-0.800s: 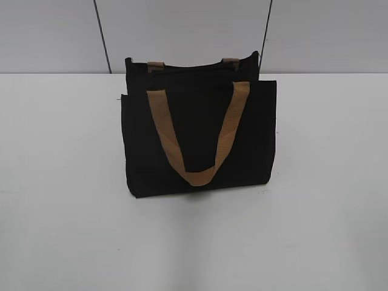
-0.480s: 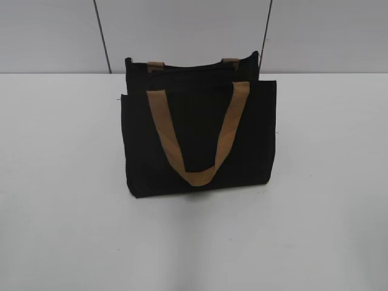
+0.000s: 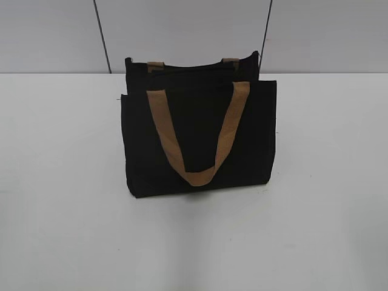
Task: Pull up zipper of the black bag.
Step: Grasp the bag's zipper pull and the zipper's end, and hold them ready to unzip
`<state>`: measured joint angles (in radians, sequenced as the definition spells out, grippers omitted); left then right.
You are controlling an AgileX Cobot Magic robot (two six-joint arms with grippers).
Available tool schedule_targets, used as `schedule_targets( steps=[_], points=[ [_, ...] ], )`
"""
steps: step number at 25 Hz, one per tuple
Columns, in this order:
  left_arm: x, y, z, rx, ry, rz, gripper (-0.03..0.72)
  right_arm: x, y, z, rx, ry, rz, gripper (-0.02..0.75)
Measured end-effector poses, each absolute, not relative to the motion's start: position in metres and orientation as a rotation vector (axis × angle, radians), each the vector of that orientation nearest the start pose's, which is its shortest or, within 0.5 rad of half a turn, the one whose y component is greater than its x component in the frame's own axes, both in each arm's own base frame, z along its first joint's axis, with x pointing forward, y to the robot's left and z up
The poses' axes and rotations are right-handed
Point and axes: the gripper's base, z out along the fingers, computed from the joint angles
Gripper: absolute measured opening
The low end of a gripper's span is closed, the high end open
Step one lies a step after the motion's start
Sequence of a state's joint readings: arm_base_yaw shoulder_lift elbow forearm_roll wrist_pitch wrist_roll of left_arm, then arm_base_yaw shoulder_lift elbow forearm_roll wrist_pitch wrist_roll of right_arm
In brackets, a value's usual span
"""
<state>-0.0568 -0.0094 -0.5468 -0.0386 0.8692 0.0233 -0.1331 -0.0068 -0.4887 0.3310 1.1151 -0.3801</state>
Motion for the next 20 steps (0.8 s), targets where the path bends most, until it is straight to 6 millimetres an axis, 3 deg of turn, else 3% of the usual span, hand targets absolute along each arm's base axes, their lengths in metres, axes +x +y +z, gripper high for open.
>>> schedule_targets(
  steps=[3, 7, 13, 20],
  points=[
    [-0.001, 0.000, 0.324, 0.075, 1.617, -0.016, 0.403, -0.006, 0.028, 0.273, -0.278, 2.039, 0.084, 0.400],
    [0.024, 0.000, 0.332, 0.090, 1.561, 0.026, 0.403, -0.006, 0.028, 0.273, -0.278, 2.039, 0.084, 0.400],
    [0.085, -0.004, 0.321, 0.206, 1.549, 0.128, 0.403, -0.006, 0.028, 0.273, -0.278, 2.039, 0.084, 0.400],
    [0.156, -0.010, 0.302, 0.229, 1.510, 0.129, 0.403, -0.006, 0.028, 0.273, -0.278, 2.039, 0.084, 0.400]
  ],
)
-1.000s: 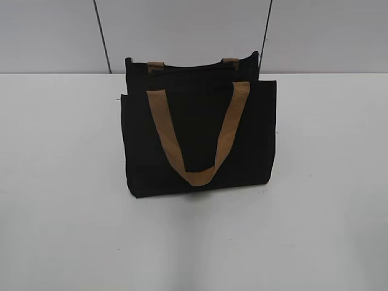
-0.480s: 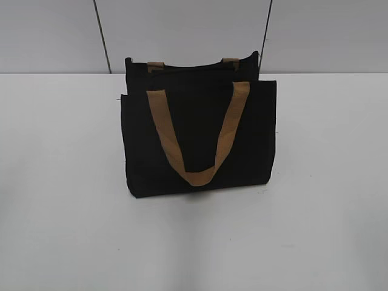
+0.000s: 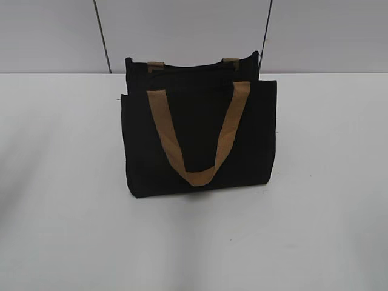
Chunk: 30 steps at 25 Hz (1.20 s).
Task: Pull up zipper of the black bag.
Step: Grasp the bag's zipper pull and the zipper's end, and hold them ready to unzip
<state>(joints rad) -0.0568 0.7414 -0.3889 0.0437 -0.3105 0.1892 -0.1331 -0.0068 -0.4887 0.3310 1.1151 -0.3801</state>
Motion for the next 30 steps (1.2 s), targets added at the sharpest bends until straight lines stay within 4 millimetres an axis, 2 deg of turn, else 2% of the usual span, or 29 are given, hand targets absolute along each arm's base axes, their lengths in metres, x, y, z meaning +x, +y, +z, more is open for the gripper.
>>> schedule_targets(
  steps=[3, 8, 9, 13, 15, 17, 20, 23, 26, 30],
  points=[
    [0.184, -0.013, 0.285, 0.240, 1.539, 0.115, 0.403, -0.006, 0.028, 0.273, -0.278, 2.038, 0.085, 0.400],
    [0.193, -0.023, 0.274, 0.260, 1.550, 0.067, 0.415, -0.006, 0.028, 0.274, -0.278, 2.038, 0.086, 0.400],
    [0.195, -0.023, 0.270, 0.262, 1.566, 0.065, 0.442, -0.006, 0.028, 0.274, -0.278, 2.038, 0.086, 0.400],
    [0.202, -0.024, 0.250, 0.267, 1.632, 0.060, 0.636, -0.006, 0.028, 0.274, -0.278, 2.038, 0.086, 0.400],
    [0.208, -0.025, 0.240, 0.259, 1.652, 0.049, 0.668, -0.006, 0.028, 0.274, -0.278, 2.038, 0.086, 0.400],
    [0.217, -0.027, 0.226, 0.271, 1.685, 0.036, 0.665, -0.006, 0.028, 0.274, -0.278, 2.038, 0.086, 0.400],
    [0.228, -0.038, 0.203, 0.395, 1.711, 0.011, 0.639, -0.006, 0.028, 0.274, -0.278, 2.038, 0.086, 0.400],
    [0.238, -0.049, 0.184, 0.502, 1.653, -0.042, 0.608, -0.006, 0.028, 0.274, -0.278, 2.038, 0.086, 0.400],
    [0.245, -0.057, 0.166, 0.525, 1.602, -0.133, 0.590, -0.006, 0.028, 0.274, -0.278, 2.038, 0.086, 0.400],
    [0.249, -0.071, 0.140, 0.604, 1.636, -0.300, 0.584, -0.006, 0.028, 0.274, -0.278, 2.038, 0.086, 0.400]
  ],
)
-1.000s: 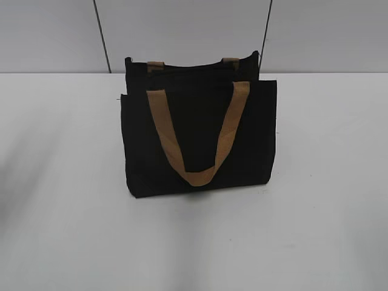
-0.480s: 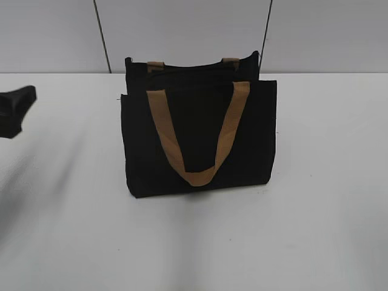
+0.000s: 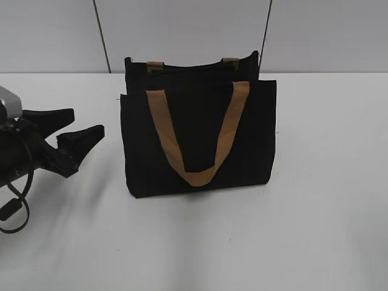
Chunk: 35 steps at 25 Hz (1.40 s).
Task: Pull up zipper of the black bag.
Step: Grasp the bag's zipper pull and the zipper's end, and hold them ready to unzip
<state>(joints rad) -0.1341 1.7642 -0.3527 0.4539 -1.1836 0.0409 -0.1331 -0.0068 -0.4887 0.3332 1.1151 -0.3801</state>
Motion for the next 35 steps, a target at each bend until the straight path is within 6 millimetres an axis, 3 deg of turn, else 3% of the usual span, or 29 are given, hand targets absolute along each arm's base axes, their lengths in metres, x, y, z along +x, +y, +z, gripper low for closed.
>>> schedule_targets(
  steps=[12, 22, 35],
  points=[
    [0.279, -0.091, 0.119, 0.876, 1.659, -0.458, 0.572, -0.006, 0.028, 0.274, -0.278, 2.038, 0.086, 0.400],
    [0.307, -0.099, 0.097, 0.936, 1.714, -0.548, 0.566, -0.006, 0.028, 0.274, -0.278, 2.038, 0.086, 0.400],
    [0.311, -0.105, 0.100, 0.935, 1.674, -0.573, 0.433, -0.006, 0.028, 0.274, -0.278, 2.038, 0.086, 0.400]
  ],
)
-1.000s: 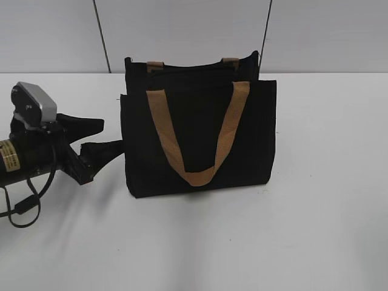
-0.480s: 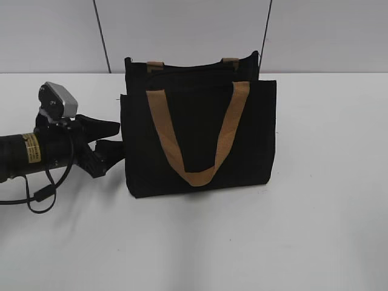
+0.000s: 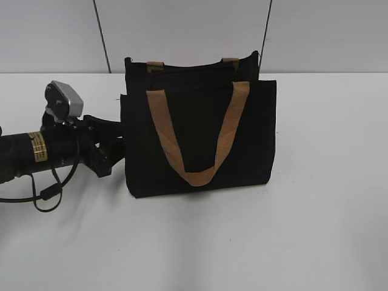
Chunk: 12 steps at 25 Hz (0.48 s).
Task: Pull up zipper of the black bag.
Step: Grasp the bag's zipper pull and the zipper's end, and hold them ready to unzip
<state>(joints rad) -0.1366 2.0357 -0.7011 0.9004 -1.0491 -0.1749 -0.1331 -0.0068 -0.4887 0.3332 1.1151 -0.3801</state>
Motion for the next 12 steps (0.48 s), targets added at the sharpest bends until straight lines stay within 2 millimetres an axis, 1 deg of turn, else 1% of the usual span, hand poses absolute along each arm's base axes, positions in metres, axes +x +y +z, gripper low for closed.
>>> schedule_targets(
  steps=[3, 7, 9, 12],
  points=[
    [0.3144, -0.1119, 0.0971, 0.951, 1.662, -0.587, 0.428, -0.0059, 0.0278, 0.2735, -0.278, 2.038, 0.086, 0.400],
    [0.3172, -0.1155, 0.0941, 0.954, 1.664, -0.590, 0.426, -0.0059, 0.0278, 0.2735, -0.278, 2.038, 0.086, 0.400],
    [0.3173, -0.1151, 0.0927, 0.954, 1.673, -0.587, 0.407, -0.0059, 0.0278, 0.2735, -0.278, 2.038, 0.086, 0.400],
    [0.3173, -0.1151, 0.0918, 0.957, 1.681, -0.583, 0.351, -0.0059, 0.0278, 0.2735, -0.278, 2.038, 0.086, 0.400]
  ],
)
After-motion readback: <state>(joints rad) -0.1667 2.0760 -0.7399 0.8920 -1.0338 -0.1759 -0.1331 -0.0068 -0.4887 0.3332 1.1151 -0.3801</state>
